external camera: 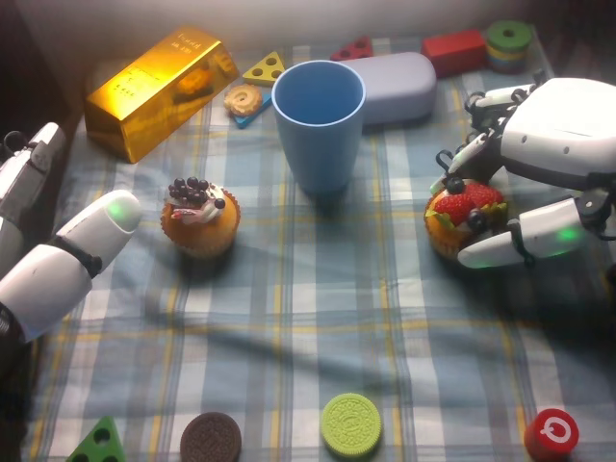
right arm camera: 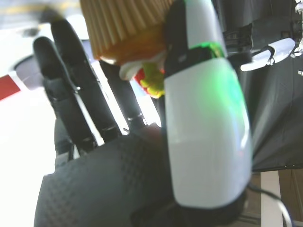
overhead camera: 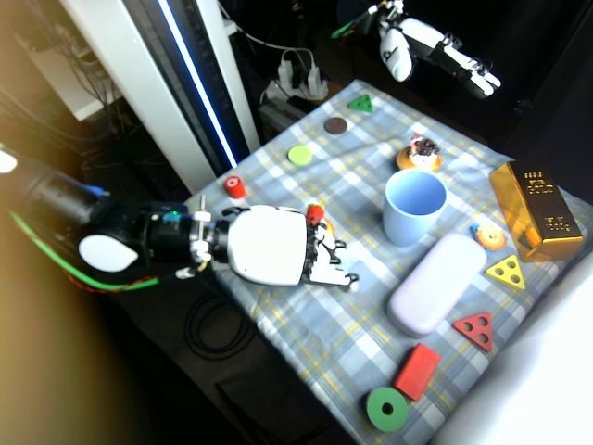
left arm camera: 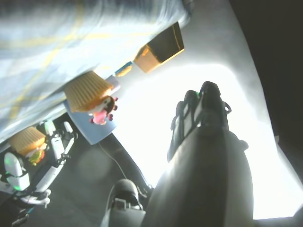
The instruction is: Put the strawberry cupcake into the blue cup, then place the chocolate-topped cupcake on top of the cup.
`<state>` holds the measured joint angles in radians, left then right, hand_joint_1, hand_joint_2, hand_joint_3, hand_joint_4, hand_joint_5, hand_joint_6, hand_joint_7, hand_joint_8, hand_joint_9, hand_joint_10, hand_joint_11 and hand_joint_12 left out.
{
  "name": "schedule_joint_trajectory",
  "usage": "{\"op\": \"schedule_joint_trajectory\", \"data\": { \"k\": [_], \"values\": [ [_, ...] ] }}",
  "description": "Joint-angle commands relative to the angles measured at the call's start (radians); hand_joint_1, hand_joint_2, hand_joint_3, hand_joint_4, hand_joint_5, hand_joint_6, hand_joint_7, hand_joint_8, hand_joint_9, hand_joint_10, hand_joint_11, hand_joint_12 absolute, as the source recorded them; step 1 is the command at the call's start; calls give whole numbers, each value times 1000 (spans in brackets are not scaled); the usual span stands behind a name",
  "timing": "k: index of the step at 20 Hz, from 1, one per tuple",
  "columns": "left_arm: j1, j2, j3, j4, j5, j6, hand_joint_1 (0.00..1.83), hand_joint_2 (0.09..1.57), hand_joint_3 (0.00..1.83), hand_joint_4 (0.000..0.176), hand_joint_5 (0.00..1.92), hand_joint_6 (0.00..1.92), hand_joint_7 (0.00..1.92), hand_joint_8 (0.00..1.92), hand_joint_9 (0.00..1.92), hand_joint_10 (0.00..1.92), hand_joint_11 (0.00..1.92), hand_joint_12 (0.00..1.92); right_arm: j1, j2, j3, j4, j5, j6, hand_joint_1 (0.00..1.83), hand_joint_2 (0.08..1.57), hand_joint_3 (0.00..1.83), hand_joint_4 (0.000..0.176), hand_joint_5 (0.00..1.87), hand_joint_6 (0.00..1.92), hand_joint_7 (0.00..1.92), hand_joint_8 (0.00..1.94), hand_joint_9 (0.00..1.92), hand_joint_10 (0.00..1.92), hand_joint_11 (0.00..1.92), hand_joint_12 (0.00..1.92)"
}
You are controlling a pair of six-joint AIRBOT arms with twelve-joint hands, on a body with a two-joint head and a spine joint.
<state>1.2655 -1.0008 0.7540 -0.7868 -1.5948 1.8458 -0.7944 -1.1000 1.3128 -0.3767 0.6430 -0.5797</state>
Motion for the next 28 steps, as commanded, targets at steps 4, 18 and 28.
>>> {"op": "schedule_joint_trajectory", "data": {
  "k": [4, 18, 28],
  "values": [
    [-1, -2, 2, 42, -120, -7, 0, 1033, 2, 5, 150, 5, 173, 6, 133, 8, 0, 0, 45, 38, -21, 28, 117, 3, 526, 1198, 0, 0, 965, 3, 1097, 9, 1118, 60, 576, 1287],
    [-2, -4, 7, 46, -99, -7, 0, 1037, 5, 27, 140, 2, 154, 0, 104, 0, 0, 0, 231, 98, -50, -10, 169, 11, 968, 1200, 2, 109, 816, 1233, 1090, 0, 944, 2, 210, 1199],
    [-3, -4, 11, 49, -87, -7, 0, 1042, 5, 42, 132, 2, 157, 4, 103, 2, 0, 0, 328, -40, 85, -91, 169, 159, 954, 1184, 0, 166, 842, 1190, 964, 0, 854, 3, 307, 1002]
  ]
}}
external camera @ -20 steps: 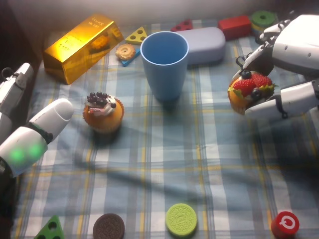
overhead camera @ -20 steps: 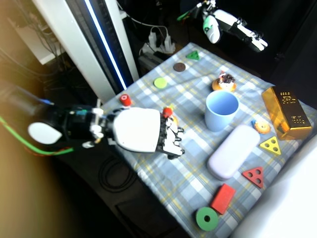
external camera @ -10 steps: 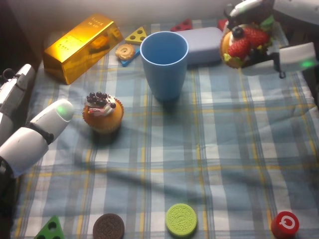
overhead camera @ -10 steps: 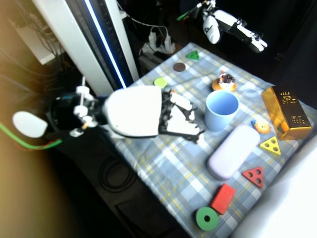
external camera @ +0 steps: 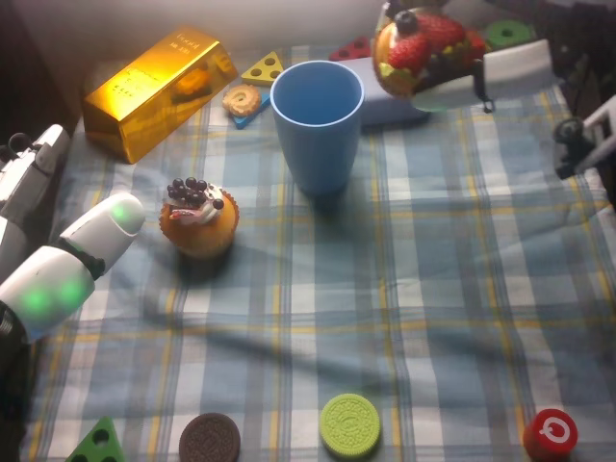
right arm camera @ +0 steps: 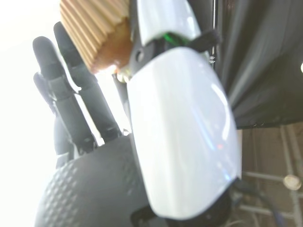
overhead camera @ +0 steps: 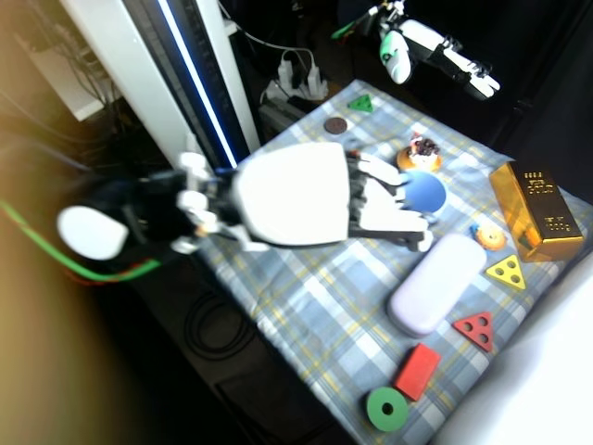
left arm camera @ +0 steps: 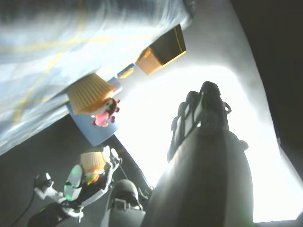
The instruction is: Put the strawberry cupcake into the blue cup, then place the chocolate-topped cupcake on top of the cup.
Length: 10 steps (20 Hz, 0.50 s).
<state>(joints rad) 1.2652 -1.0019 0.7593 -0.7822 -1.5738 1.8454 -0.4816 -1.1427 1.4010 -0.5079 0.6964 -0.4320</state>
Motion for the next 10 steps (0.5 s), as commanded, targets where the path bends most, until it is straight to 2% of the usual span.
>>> {"op": "schedule_joint_trajectory", "data": {
  "k": [1, 2, 3, 4, 5, 6, 7, 8, 9, 10],
  "values": [
    [-3, -4, 6, 44, -105, -7, 0, 1042, 5, 42, 132, 2, 157, 4, 103, 2, 0, 0, 21, -10, 7, 34, 115, 15, 954, 1184, 0, 166, 842, 1190, 964, 0, 854, 3, 307, 1002],
    [-6, -5, 8, 45, -101, -7, 0, 1056, 10, 19, 140, 5, 164, 6, 115, 7, 0, 0, 27, -21, 17, 33, 114, 15, 960, 1172, 0, 174, 864, 1154, 986, 4, 874, 9, 313, 1027],
    [-8, -6, 9, 46, -98, -7, 0, 1042, 3, 29, 135, 2, 157, 2, 114, 5, 0, 0, 31, -28, 21, 31, 113, 15, 977, 1150, 0, 176, 903, 1095, 987, 2, 641, 1, 103, 981],
    [-9, -7, 10, 47, -95, -7, 0, 1029, 0, 39, 134, 1, 155, 1, 107, 2, 0, 0, 37, -36, 27, 27, 109, 15, 979, 1148, 0, 176, 906, 1090, 969, 0, 706, 23, 151, 1072],
    [-9, -7, 10, 47, -94, -7, 0, 1031, 0, 23, 144, 5, 162, 4, 116, 6, 0, 0, 44, -49, 36, 23, 104, 15, 988, 1147, 0, 160, 909, 1086, 996, 6, 821, 56, 241, 1200],
    [-9, -7, 10, 47, -94, -7, 0, 1035, 0, 26, 135, 1, 150, 0, 109, 2, 0, 0, 47, -58, 43, 21, 101, 15, 1007, 1150, 0, 110, 908, 1090, 1024, 12, 911, 94, 302, 1323],
    [-9, -7, 11, 47, -92, -7, 0, 1032, 0, 30, 135, 1, 151, 1, 110, 2, 0, 0, 50, -66, 48, 20, 99, 15, 994, 1152, 0, 135, 902, 1098, 1070, 18, 995, 114, 414, 1293],
    [-9, -8, 11, 47, -90, -7, 0, 1032, 0, 31, 121, 0, 148, 0, 110, 2, 0, 0, 52, -76, 56, 20, 99, 15, 965, 1165, 0, 169, 872, 1143, 1104, 11, 1068, 106, 506, 1290],
    [-10, -8, 12, 47, -88, -7, 0, 1023, 0, 44, 110, 0, 147, 0, 101, 0, 0, 0, 54, -86, 63, 20, 98, 15, 981, 1156, 0, 152, 897, 1107, 1163, 22, 1131, 132, 549, 1349],
    [-10, -8, 12, 47, -88, -7, 0, 1018, 0, 54, 108, 0, 146, 0, 96, 0, 0, 0, 56, -102, 74, 20, 98, 15, 803, 1151, 0, 0, 951, 505, 1173, 15, 1142, 145, 551, 1371]
  ]
}}
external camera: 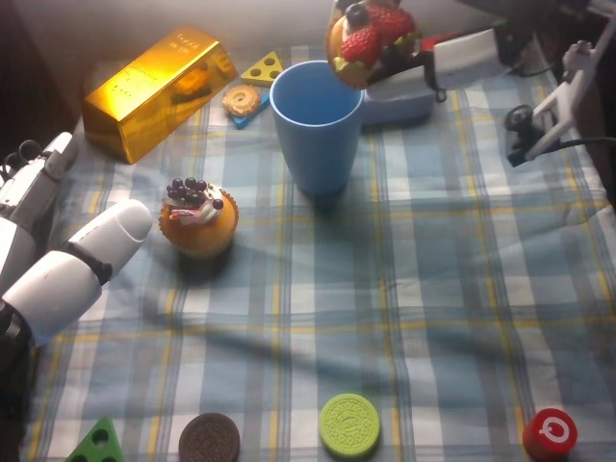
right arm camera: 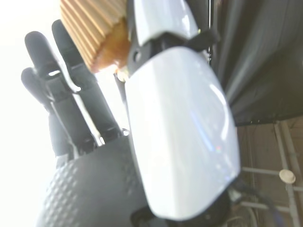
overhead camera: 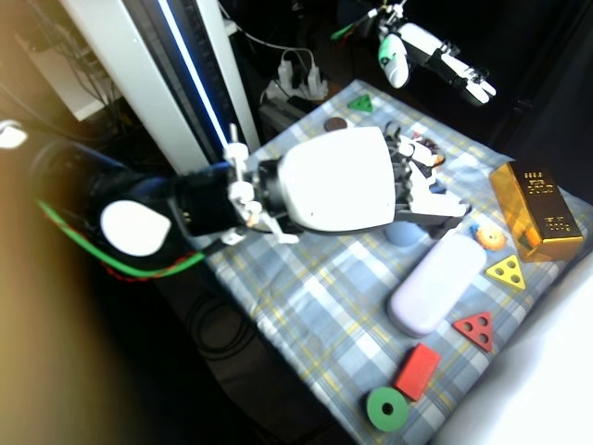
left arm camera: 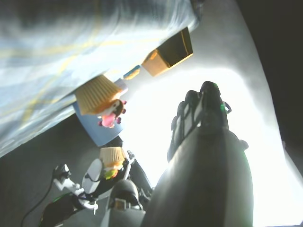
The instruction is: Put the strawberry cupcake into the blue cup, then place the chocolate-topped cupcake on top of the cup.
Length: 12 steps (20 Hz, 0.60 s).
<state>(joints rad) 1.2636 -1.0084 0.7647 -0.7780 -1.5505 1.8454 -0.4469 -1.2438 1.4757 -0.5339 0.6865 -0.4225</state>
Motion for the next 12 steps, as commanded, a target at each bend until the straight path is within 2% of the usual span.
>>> {"op": "schedule_joint_trajectory", "data": {
  "k": [1, 2, 3, 4, 5, 6, 7, 8, 9, 10, 11, 12],
  "values": [
    [-8, -2, 7, 43, -112, -7, 0, 1015, 0, 48, 112, 2, 145, 0, 99, 2, 0, 0, 23, -10, 5, 46, 108, 6, 775, 1151, 0, 0, 1013, 209, 1086, 2, 1061, 104, 474, 1368],
    [-9, -2, 8, 46, -112, -7, 0, 1017, 0, 41, 114, 3, 145, 0, 97, 1, 0, 0, 25, -22, 14, 46, 108, 6, 777, 1147, 0, 0, 1057, 87, 1083, 3, 1065, 114, 476, 1408],
    [-10, -2, 8, 47, -112, -7, 0, 1017, 0, 41, 114, 3, 145, 0, 97, 1, 0, 0, 27, -30, 19, 46, 107, 6, 777, 1147, 0, 0, 1057, 87, 1083, 3, 1065, 114, 476, 1408],
    [-10, -2, 8, 47, -112, -7, 0, 1012, 0, 34, 115, 3, 143, 0, 97, 1, 0, 0, 29, -39, 26, 47, 106, 6, 955, 1141, 0, 84, 954, 855, 1035, 12, 1009, 115, 406, 1482],
    [-10, -1, 8, 47, -112, -7, 0, 1014, 0, 36, 120, 4, 149, 3, 112, 7, 0, 0, 29, -49, 33, 49, 102, 6, 965, 1161, 1, 170, 878, 1127, 1035, 9, 992, 114, 414, 1405],
    [-10, -1, 8, 47, -112, -7, 0, 1016, 0, 37, 122, 4, 150, 4, 113, 6, 0, 0, 29, -61, 43, 49, 95, 7, 961, 1164, 1, 175, 871, 1143, 1024, 4, 987, 100, 436, 1338],
    [-10, -1, 8, 47, -111, -7, 0, 1033, 3, 16, 141, 10, 164, 8, 122, 9, 0, 0, 29, -68, 50, 49, 94, 8, 807, 1152, 0, 0, 903, 525, 1018, 3, 989, 78, 454, 1272],
    [-11, -1, 10, 47, -109, -7, 0, 1024, 0, 21, 136, 7, 160, 5, 118, 6, 0, 0, 29, -72, 54, 49, 94, 8, 984, 1142, 1, 44, 930, 938, 1060, 10, 1051, 109, 507, 1383],
    [-12, -2, 11, 47, -109, -7, 0, 1001, 0, 41, 112, 1, 145, 0, 96, 0, 0, 0, 29, -78, 60, 51, 94, 11, 813, 1152, 1, 0, 919, 471, 1022, 2, 1021, 92, 483, 1361],
    [-12, -2, 10, 47, -109, -7, 0, 994, 0, 39, 93, 0, 129, 0, 81, 0, 0, 0, 29, -84, 65, 51, 94, 14, 749, 1157, 0, 0, 1000, 222, 1008, 1, 999, 75, 460, 1327],
    [-12, -2, 10, 47, -109, -7, 0, 995, 0, 33, 94, 2, 130, 1, 89, 5, 0, 0, 29, -90, 69, 51, 94, 14, 937, 1141, 0, 120, 947, 876, 1046, 4, 1035, 84, 496, 1337],
    [-12, -1, 9, 48, -109, -7, 0, 999, 0, 34, 98, 4, 128, 1, 92, 6, 0, 0, 29, -96, 74, 51, 94, 14, 952, 1164, 0, 165, 880, 1100, 1051, 2, 1032, 88, 477, 1396]
  ]
}}
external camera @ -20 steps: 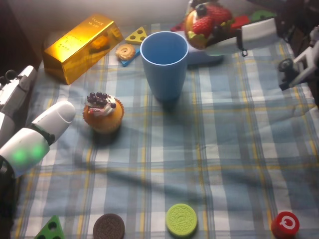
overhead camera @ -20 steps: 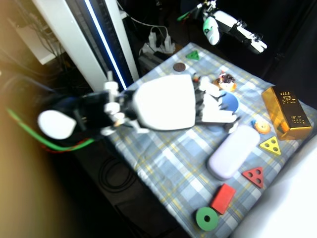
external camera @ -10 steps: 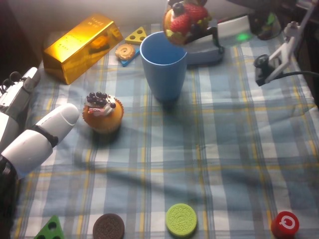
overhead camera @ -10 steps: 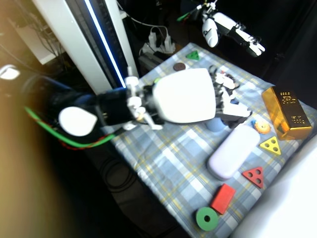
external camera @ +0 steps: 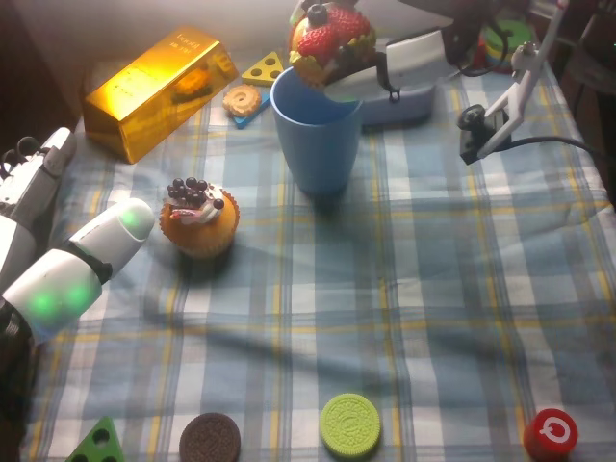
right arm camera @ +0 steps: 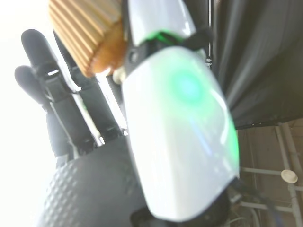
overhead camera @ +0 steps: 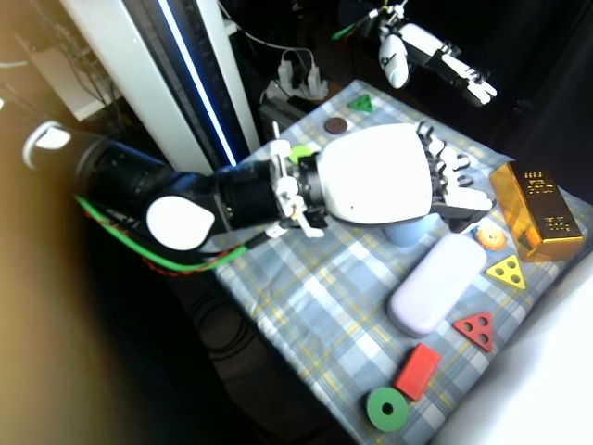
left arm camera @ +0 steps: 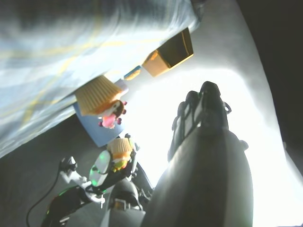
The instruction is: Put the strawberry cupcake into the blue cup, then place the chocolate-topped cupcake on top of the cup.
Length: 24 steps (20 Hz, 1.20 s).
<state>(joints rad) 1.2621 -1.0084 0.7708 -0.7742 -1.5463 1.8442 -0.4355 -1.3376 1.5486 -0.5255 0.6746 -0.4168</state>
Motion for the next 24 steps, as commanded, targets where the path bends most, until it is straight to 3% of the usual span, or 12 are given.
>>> {"op": "schedule_joint_trajectory", "data": {
  "k": [1, 2, 3, 6, 10, 15, 16, 18, 19, 21, 23, 24],
  "values": [
    [-10, -1, 3, 45, -113, -6, 0, 996, 0, 42, 100, 4, 122, 0, 89, 4, 0, 0, 18, -4, 3, 43, 105, 9, 780, 1150, 0, 0, 902, 552, 995, 0, 966, 55, 387, 1402],
    [-11, -1, 4, 47, -112, -6, 0, 994, 0, 50, 93, 1, 113, 0, 86, 2, 0, 0, 17, -4, 5, 43, 104, 11, 723, 1154, 0, 0, 982, 232, 1033, 9, 1012, 92, 408, 1496],
    [-12, -1, 4, 49, -111, -6, 0, 994, 0, 50, 93, 1, 113, 0, 86, 2, 0, 0, 17, -5, 5, 42, 104, 11, 723, 1154, 0, 0, 982, 232, 1033, 9, 1012, 92, 408, 1496],
    [-12, 1, 3, 49, -109, -6, 0, 977, 0, 42, 110, 6, 140, 9, 101, 6, 0, 0, 17, -7, 5, 41, 101, 11, 551, 1192, 0, 0, 943, 1, 1063, 5, 803, 813, 535, 1621],
    [-12, 2, 2, 49, -110, -6, 0, 978, 0, 40, 121, 6, 147, 7, 111, 7, 0, 0, 17, -11, 5, 37, 97, 11, 444, 1229, 0, 0, 820, 0, 852, 0, 707, 416, 311, 1488],
    [-12, 1, 2, 50, -110, -6, 0, 973, 0, 39, 121, 3, 156, 7, 118, 7, 0, 0, 17, -15, 5, 30, 92, 11, 446, 1226, 0, 0, 836, 7, 839, 5, 746, 311, 320, 1479],
    [-12, 1, 2, 51, -110, -6, 0, 1001, 6, 13, 141, 10, 173, 12, 136, 13, 0, 0, 17, -15, 5, 29, 92, 11, 390, 1216, 0, 0, 815, 1, 755, 0, 694, 208, 264, 1448],
    [-12, 2, 2, 51, -110, -6, 0, 993, 2, 37, 125, 1, 142, 0, 106, 0, 0, 0, 17, -14, 5, 27, 91, 11, 434, 1209, 0, 0, 825, 4, 759, 6, 708, 180, 240, 1495],
    [-12, 1, 2, 51, -110, -6, 0, 990, 0, 27, 123, 0, 142, 1, 99, 0, 0, 0, 17, -14, 5, 25, 89, 11, 401, 1221, 1, 0, 778, 0, 666, 0, 604, 114, 110, 1486],
    [-12, 1, 2, 51, -110, -6, 0, 983, 0, 39, 109, 0, 140, 0, 100, 1, 0, 0, 17, -14, 5, 16, 83, 12, 395, 1210, 0, 0, 796, 2, 839, 20, 785, 242, 341, 1461],
    [-12, 2, 2, 51, -110, -6, 0, 1000, 4, 26, 145, 13, 161, 8, 123, 9, 0, 0, 17, -14, 5, 10, 81, 17, 445, 1204, 0, 0, 766, 0, 701, 0, 646, 165, 165, 1473],
    [-12, 2, 2, 51, -110, -6, 0, 997, 3, 39, 126, 4, 141, 1, 98, 1, 0, 0, 17, -14, 5, 9, 81, 19, 460, 1192, 0, 0, 800, 7, 682, 0, 621, 137, 151, 1503]
  ]
}}
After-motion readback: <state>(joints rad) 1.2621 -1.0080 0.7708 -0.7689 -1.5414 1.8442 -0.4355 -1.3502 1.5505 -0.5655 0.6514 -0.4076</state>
